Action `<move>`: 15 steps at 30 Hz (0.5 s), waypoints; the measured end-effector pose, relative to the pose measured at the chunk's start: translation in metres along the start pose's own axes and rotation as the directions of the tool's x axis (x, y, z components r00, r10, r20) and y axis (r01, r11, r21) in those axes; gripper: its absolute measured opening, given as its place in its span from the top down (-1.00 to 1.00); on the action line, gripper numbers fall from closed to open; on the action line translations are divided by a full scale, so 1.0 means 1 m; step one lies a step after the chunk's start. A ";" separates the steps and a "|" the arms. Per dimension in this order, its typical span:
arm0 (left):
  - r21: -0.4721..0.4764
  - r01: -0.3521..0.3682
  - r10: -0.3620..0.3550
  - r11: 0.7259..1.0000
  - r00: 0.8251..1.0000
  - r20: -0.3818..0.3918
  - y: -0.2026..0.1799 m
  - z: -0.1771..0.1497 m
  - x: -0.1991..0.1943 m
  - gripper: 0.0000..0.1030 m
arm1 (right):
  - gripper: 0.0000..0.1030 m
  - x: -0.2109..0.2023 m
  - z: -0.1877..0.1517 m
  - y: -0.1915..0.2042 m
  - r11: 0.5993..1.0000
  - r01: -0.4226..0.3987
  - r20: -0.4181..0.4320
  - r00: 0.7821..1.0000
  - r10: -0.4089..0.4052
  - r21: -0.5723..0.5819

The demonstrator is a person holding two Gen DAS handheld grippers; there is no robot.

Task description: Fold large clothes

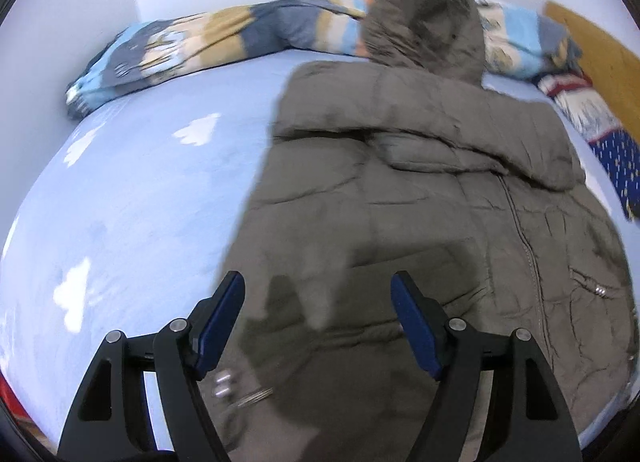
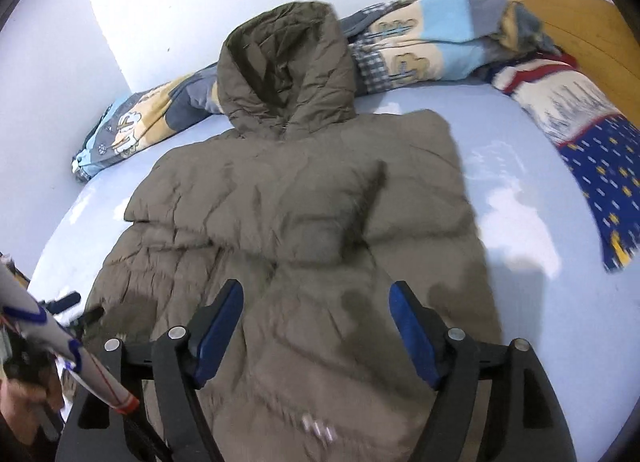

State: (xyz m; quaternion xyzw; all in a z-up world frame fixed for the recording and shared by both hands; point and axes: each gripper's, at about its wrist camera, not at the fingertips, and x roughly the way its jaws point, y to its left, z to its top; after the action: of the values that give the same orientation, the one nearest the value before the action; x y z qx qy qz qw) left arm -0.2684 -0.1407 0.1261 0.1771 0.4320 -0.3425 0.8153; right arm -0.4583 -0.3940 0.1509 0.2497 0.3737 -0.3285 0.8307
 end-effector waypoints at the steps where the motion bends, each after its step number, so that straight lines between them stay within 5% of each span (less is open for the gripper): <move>1: -0.032 0.006 -0.006 0.999 1.000 0.003 0.013 -0.005 -0.007 -0.45 | -0.57 -0.011 -0.010 -0.007 1.000 0.002 0.004 1.000 -0.002 0.015; 9: -0.304 0.102 -0.115 0.947 0.993 -0.024 0.122 -0.084 -0.030 -0.44 | -0.63 -0.081 -0.115 -0.106 0.972 0.069 -0.025 0.998 -0.065 0.224; 12: -0.413 0.187 -0.217 0.891 0.976 -0.028 0.136 -0.107 -0.032 -0.44 | -0.63 -0.087 -0.147 -0.138 0.932 0.027 -0.044 0.999 -0.012 0.362; 15: -0.436 0.220 -0.260 0.873 0.965 -0.033 0.125 -0.114 -0.031 -0.44 | -0.63 -0.087 -0.166 -0.155 0.884 -0.014 -0.046 0.998 0.040 0.466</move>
State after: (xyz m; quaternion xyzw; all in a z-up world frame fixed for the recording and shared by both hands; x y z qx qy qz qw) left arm -0.2585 0.0261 0.0859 -0.0462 0.5516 -0.3294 0.7649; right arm -0.6914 -0.3550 0.0945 0.4557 0.3027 -0.3902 0.7406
